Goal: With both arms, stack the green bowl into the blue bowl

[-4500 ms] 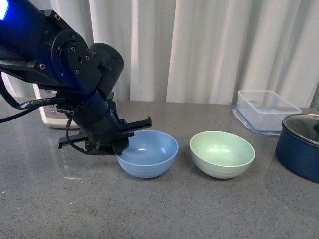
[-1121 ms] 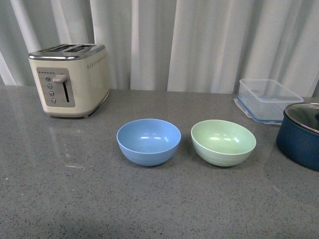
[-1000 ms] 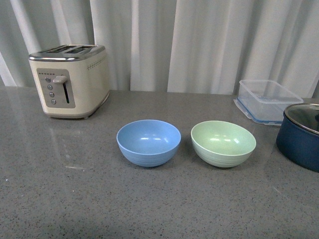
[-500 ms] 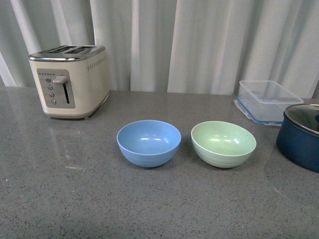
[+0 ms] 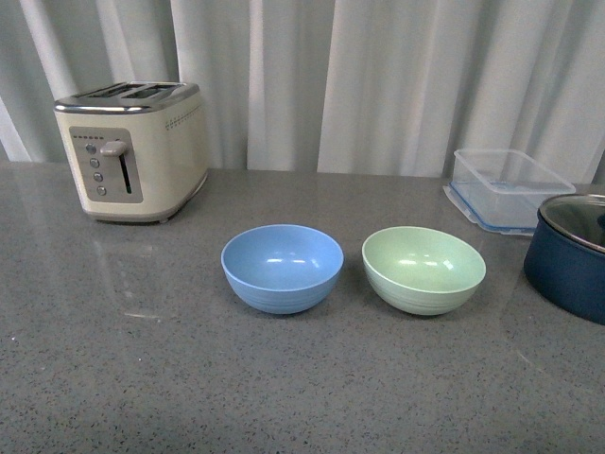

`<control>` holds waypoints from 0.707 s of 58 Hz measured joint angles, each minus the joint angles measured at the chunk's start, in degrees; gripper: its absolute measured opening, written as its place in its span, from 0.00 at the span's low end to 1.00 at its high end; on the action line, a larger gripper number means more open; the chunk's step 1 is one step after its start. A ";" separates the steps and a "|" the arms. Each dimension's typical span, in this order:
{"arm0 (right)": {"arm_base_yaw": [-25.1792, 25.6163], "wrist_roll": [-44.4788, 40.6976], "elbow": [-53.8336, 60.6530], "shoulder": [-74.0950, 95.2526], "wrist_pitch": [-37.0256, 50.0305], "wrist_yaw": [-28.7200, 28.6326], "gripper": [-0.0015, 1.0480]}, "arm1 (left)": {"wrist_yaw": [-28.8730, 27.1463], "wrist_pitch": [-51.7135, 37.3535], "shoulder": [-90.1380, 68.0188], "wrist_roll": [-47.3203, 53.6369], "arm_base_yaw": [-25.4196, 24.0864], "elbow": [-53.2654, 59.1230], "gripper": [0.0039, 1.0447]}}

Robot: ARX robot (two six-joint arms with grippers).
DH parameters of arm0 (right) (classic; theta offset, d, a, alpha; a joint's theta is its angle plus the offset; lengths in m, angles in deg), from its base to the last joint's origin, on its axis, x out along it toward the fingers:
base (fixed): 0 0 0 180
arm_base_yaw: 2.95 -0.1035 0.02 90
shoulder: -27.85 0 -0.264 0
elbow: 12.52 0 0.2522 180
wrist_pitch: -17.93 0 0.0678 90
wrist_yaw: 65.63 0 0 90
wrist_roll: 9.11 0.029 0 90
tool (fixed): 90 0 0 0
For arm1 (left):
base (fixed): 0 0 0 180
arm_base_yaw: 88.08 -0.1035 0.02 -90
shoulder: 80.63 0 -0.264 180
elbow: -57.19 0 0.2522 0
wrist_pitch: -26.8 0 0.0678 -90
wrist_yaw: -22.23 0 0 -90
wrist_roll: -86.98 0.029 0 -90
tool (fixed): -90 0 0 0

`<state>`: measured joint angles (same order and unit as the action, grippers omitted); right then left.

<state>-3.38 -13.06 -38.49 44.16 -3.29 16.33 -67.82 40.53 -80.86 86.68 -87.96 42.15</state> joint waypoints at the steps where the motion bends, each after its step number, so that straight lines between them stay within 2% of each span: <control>1: -0.15 0.92 -1.40 1.75 0.15 -0.98 0.90 | -0.02 0.00 0.00 0.00 0.00 0.00 0.94; 18: -12.24 2.60 -25.07 34.58 3.23 1.01 0.90 | 0.00 0.00 0.00 0.00 0.00 0.00 0.94; 31: -16.33 3.37 -41.55 58.42 -1.07 2.14 0.90 | 0.00 0.00 0.00 0.00 0.00 0.00 0.94; 41: -16.90 4.76 -51.56 72.94 -5.99 5.05 0.90 | -0.02 0.00 0.00 0.00 0.00 0.00 0.94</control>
<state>-20.27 -8.29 -90.05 117.10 -9.28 21.38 -67.84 40.53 -80.86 86.68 -87.96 42.15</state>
